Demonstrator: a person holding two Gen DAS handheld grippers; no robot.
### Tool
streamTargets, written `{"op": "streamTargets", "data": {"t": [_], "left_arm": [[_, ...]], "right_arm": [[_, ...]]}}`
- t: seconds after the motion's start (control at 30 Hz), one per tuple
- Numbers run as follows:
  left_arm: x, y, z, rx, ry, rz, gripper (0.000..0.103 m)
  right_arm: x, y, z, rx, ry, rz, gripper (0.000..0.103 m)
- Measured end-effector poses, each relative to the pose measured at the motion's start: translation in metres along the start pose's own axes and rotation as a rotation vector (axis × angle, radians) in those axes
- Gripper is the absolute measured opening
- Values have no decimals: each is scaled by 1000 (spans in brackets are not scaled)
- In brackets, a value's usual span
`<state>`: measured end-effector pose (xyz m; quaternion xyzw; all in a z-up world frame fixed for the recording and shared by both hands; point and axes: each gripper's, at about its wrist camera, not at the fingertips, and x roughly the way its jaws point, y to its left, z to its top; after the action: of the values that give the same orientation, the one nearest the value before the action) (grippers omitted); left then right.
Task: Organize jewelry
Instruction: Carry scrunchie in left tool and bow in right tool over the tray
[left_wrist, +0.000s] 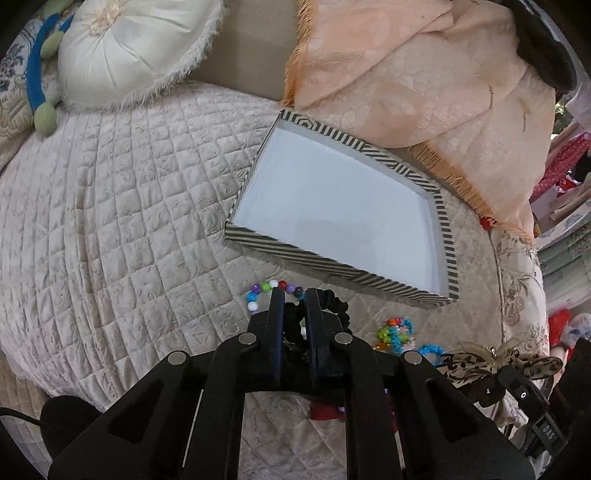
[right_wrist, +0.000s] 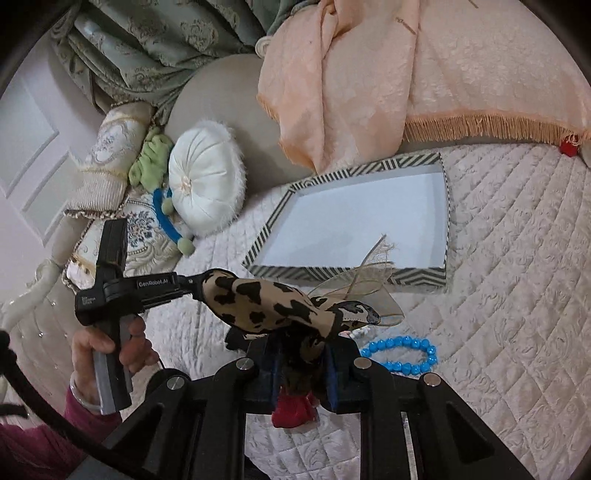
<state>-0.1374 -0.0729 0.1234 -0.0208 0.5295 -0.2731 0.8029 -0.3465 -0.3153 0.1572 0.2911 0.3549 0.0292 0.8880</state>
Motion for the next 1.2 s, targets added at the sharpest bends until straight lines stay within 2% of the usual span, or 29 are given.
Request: {"op": "streamTargets", "data": {"t": [0.3,0.5,0.63,0.87,1.07,1.13,1.2], "left_arm": [[-6,-11,28,18,-45,11,10],[19,-20,64,20,-53,51,10],[48,-27,80,23,-36,91,10],[100,-15,91,0,15,164,10],[130,-9,89,21,61,228,10],[131,-7,88,16,62,232,12],[131,-6,88,10,66,228,24]], "right_arm": [[1,-2,35,-3,-49,-38,18],[25,-16,73,-3,-65,-108,18],[55,-37,90,35,-37,-134,18],[109,-88,90,128,44,-198,18],[128,-108,87,117,92,-303,18],[129,-109,87,92,98,-327,20],[125,-103,89,64,90,-324,25]]}}
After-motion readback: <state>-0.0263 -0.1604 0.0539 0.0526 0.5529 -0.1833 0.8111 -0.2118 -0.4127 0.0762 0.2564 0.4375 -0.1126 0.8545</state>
